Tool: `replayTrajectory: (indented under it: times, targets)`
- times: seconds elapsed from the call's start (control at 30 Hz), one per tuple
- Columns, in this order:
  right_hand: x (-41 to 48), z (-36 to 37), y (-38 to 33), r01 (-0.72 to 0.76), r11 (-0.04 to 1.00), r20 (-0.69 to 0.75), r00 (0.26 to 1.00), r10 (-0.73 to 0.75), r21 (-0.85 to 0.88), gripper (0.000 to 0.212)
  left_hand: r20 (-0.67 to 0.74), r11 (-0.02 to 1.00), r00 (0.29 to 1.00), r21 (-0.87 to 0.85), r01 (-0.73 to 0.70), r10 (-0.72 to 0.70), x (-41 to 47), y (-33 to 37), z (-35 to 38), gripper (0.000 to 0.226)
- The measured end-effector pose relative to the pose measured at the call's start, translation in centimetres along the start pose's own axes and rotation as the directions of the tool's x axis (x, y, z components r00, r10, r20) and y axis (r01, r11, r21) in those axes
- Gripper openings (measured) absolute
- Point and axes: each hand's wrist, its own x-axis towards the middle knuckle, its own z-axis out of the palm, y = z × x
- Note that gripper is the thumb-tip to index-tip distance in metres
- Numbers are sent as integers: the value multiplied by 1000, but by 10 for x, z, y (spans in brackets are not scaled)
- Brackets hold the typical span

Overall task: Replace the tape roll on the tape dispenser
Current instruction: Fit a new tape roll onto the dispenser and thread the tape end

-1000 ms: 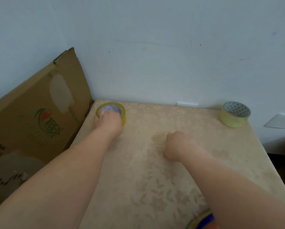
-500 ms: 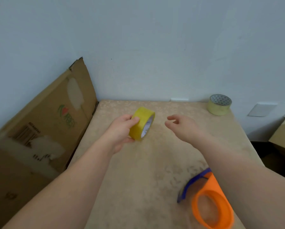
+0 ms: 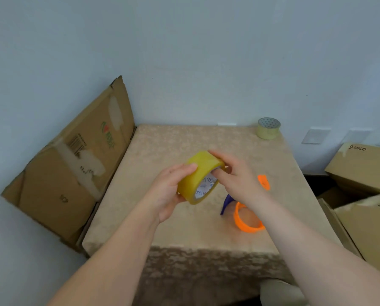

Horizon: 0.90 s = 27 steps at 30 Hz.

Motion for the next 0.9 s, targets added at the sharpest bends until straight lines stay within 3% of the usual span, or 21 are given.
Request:
replayTrajectory:
  times: [0.1,0.43,0.7,0.8,0.9]
  targets:
    - [-14,3,0,20,1000,-38,999,-19,11,44,20,998,1000,57,-15,14,-8,-5,0,44]
    - [-28,14,20,31,993,-104,994,-19,115,42,42,990,998,129,-48,43,-1,-27,-3,35]
    - [-24,31,28,96,995,-275,957,-89,13,41,-23,982,991,139,-129,133,19,-37,1,33]
    - [-22,29,27,110,992,-339,932,-125,-63,38,2,979,989,138,-147,148,21,-38,3,17]
    - [-23,31,29,54,997,-350,934,-71,-58,35,58,982,992,144,-120,113,18,-43,4,24]
